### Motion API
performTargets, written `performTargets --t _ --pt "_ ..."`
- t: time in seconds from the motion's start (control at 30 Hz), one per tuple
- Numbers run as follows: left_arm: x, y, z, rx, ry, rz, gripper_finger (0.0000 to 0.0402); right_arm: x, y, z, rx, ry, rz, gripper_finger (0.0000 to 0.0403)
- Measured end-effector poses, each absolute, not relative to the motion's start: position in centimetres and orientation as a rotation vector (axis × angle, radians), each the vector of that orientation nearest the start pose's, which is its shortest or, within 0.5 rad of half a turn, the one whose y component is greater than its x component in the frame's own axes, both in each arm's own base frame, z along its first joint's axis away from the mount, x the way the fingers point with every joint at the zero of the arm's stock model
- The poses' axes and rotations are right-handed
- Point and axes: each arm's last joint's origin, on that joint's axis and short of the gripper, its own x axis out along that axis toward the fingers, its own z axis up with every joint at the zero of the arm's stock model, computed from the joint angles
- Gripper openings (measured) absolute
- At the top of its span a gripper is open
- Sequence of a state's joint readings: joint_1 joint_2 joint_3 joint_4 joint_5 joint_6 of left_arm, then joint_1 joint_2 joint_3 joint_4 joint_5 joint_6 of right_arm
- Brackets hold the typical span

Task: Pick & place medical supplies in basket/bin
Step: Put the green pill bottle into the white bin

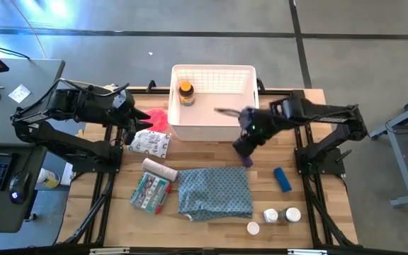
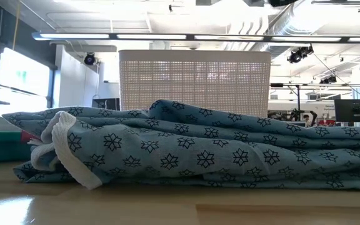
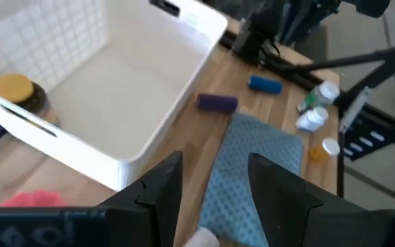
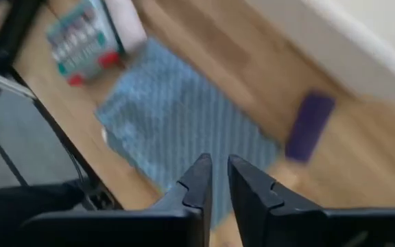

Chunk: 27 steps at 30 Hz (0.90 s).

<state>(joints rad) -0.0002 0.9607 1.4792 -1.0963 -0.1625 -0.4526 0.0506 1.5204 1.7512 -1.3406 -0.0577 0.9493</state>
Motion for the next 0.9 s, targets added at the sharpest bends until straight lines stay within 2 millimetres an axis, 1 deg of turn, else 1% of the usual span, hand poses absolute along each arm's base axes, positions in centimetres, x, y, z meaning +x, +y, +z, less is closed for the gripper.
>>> performTargets --t 0.13,0.27,0.43,0.63,0.77,0.9 --pt "13.2 0.4 44.0 -0.395 0.548 0.261 0.02 26.8 3.8 39.1 0.884 1.161 -0.451 0.0061" --pt "13.2 0.4 44.0 -0.368 0.545 0.252 0.02 25.7 5.9 38.8 0.912 1.246 -0.501 0.0066" --pt "13.2 0.3 44.0 -0.397 0.546 0.242 0.02 24.1 8.5 38.6 0.853 1.357 -0.496 0.0066" --pt "13.2 0.3 44.0 -0.512 0.533 0.276 0.02 22.9 11.3 38.6 0.821 1.413 -0.425 0.0067" --pt "13.3 0.5 44.2 -0.557 0.494 0.338 0.02 21.8 13.3 38.6 0.745 1.462 -0.326 0.0067" --pt "14.0 0.6 44.4 -0.573 0.446 0.361 0.02 20.5 15.2 38.6 0.658 1.47 -0.264 0.0076"
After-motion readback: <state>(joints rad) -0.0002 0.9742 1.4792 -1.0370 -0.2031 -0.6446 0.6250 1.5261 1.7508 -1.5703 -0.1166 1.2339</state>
